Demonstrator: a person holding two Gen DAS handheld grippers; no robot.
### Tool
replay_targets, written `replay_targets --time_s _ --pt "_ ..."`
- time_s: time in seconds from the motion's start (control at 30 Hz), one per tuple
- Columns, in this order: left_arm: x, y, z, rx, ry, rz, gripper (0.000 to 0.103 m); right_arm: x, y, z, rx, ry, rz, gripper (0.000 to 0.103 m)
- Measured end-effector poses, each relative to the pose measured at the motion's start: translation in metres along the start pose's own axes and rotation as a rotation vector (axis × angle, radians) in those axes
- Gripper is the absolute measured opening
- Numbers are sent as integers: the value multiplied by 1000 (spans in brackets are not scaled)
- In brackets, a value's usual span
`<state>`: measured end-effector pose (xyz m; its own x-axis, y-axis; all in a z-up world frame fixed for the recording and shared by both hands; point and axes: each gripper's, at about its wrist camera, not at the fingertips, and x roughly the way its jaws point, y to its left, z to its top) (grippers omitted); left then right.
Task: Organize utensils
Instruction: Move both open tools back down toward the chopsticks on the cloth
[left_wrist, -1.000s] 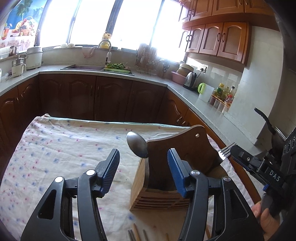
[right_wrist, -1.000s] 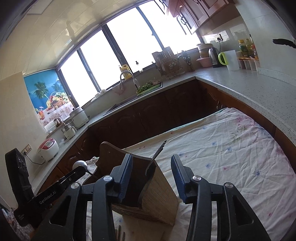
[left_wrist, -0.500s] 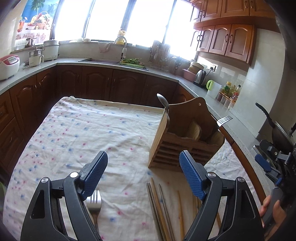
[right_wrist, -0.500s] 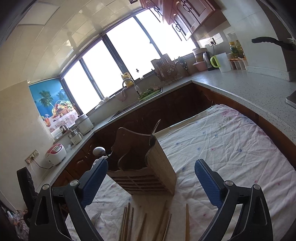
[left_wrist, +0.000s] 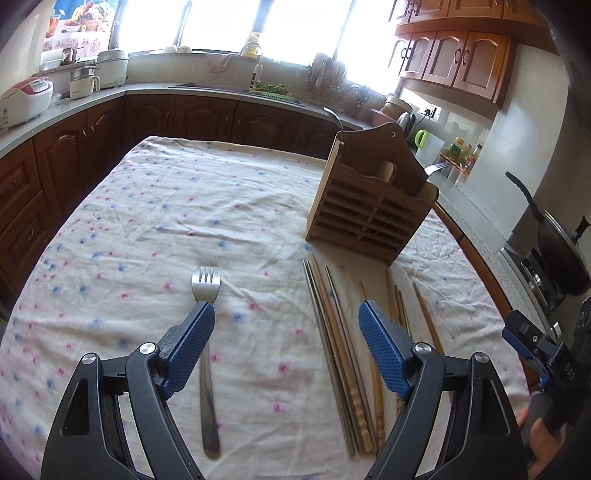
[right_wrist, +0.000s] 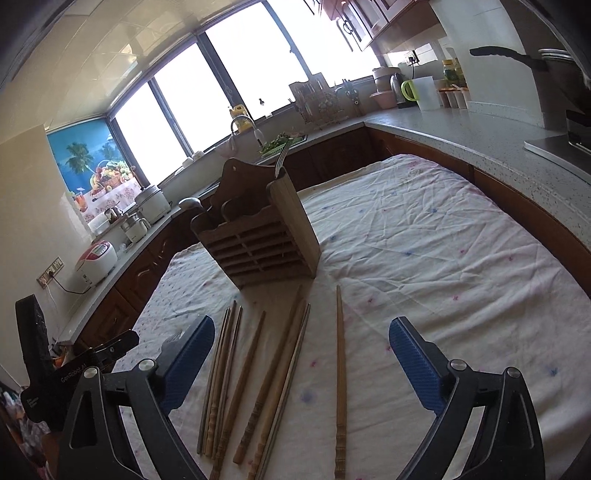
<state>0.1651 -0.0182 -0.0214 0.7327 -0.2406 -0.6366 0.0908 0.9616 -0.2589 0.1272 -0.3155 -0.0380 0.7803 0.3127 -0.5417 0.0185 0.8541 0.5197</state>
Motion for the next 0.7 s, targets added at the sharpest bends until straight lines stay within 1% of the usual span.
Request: replay_targets --time_s 0.13,0.27,0.43,0.53,0.63,0.7 --pt "5 0 -6 0 27 11 82 -1 1 -8 -20 19 -23 97" --pt "9 -4 -6 20 30 32 82 2 2 -9 -41 27 -48 97" --pt "15 -6 -1 18 47 25 82 8 3 -5 -57 41 -44 96" --pt "20 -7 3 13 55 12 81 14 4 -1 -68 48 -57 96" --pt "27 -9 8 15 67 -6 75 19 3 3 -69 56 -56 95" --pt "33 -11 11 17 81 -16 69 23 3 5 -72 63 -58 93"
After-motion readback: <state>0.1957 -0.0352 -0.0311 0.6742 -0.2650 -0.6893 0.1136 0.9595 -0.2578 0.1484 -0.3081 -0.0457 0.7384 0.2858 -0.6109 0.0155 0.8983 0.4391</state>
